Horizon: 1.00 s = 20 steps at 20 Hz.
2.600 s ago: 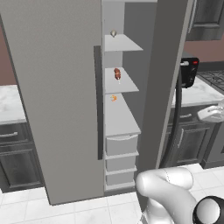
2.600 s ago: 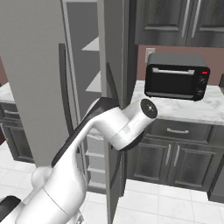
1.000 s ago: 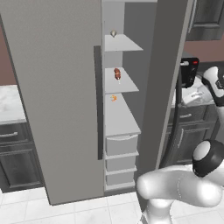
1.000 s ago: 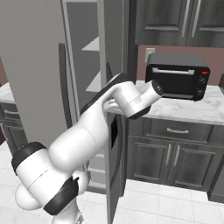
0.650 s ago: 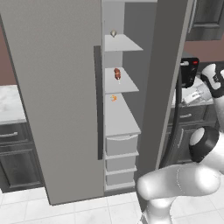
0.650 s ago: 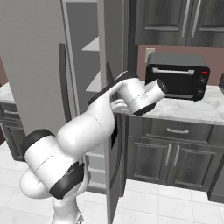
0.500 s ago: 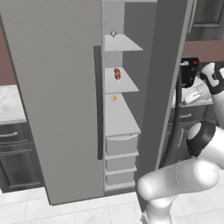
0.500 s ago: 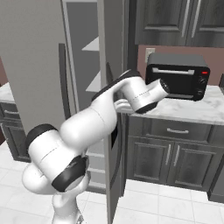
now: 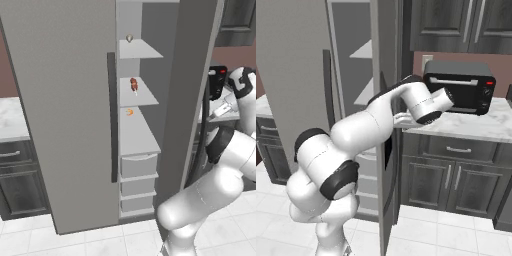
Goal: Store the kebab skewer in the freezer for long-term storage. Close the freezer door after placing the cooked food.
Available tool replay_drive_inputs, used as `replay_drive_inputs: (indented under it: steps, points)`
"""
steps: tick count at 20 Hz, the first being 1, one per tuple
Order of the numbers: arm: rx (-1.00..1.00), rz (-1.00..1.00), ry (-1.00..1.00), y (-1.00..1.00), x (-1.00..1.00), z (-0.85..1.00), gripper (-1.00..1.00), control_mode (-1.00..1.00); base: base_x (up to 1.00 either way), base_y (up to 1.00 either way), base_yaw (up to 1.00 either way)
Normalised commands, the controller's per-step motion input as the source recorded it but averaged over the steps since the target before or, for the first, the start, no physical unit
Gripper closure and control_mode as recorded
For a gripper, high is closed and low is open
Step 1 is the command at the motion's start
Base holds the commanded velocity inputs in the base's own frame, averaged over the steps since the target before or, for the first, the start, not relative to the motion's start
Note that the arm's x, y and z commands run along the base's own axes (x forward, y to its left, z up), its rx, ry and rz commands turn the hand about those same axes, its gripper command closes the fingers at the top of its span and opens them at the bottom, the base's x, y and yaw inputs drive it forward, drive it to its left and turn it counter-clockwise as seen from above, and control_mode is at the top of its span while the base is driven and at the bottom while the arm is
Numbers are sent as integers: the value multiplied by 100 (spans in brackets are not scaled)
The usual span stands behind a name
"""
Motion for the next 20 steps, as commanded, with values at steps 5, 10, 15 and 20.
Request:
replay_drive_inputs:
  steps: [5,10,15,20]
  points:
    - [0,1,0,30,13,-10,-100,-100,0,0,0]
    - [0,0,0,71,1,-2,-100,-100,0,0,0]
    - [0,0,0,72,0,0,-100,-100,0,0,0]
    - [0,0,0,66,1,0,-100,-100,0,0,0]
